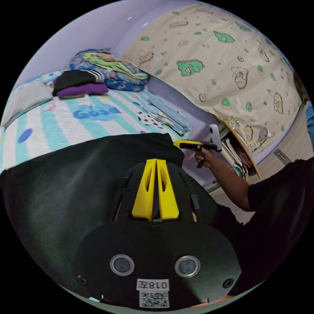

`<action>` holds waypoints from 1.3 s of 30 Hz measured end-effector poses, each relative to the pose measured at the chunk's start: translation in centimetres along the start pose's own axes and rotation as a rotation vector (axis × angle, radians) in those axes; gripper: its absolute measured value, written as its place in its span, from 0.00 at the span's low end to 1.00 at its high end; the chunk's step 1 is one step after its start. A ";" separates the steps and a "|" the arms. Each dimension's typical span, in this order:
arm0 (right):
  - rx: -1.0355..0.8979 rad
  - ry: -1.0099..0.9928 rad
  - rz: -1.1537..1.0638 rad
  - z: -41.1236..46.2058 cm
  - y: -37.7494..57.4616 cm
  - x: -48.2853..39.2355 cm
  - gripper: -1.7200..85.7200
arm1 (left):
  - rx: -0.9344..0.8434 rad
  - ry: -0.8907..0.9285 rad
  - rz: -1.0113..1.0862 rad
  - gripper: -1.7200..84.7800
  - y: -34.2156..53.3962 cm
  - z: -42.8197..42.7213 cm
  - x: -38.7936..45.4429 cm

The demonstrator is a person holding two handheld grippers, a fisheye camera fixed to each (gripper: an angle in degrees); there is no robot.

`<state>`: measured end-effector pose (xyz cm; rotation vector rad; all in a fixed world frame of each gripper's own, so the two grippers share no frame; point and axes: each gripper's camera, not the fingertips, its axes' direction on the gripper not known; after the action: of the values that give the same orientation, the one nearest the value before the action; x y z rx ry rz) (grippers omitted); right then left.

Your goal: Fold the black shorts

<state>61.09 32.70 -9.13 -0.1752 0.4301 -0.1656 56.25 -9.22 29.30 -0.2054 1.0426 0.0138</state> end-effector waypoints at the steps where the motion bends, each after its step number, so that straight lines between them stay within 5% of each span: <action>1: -0.022 -0.056 0.018 0.6 -0.1 0.4 0.15 | -0.009 0.007 0.006 0.01 -1.2 0.7 0.3; 14: -0.070 0.056 -0.066 1.5 0.5 -2.9 0.10 | -0.081 -0.026 -0.014 0.01 -15.4 5.3 3.8; 23: 0.067 0.196 -0.061 -1.9 -0.6 -3.2 0.04 | -0.039 -0.086 0.048 0.01 -21.2 5.0 5.5; 27: 0.022 0.069 0.054 -0.3 -0.1 -0.4 0.08 | -0.123 -0.085 -0.012 0.01 -21.1 7.4 3.7; 39: 0.209 -0.274 0.352 -1.1 7.8 2.5 0.16 | 0.078 -0.056 -0.131 0.01 -8.0 -2.8 0.4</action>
<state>63.78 39.63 -12.71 0.0843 0.1631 0.1594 54.95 -17.58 28.91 -0.2013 0.9705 -0.1384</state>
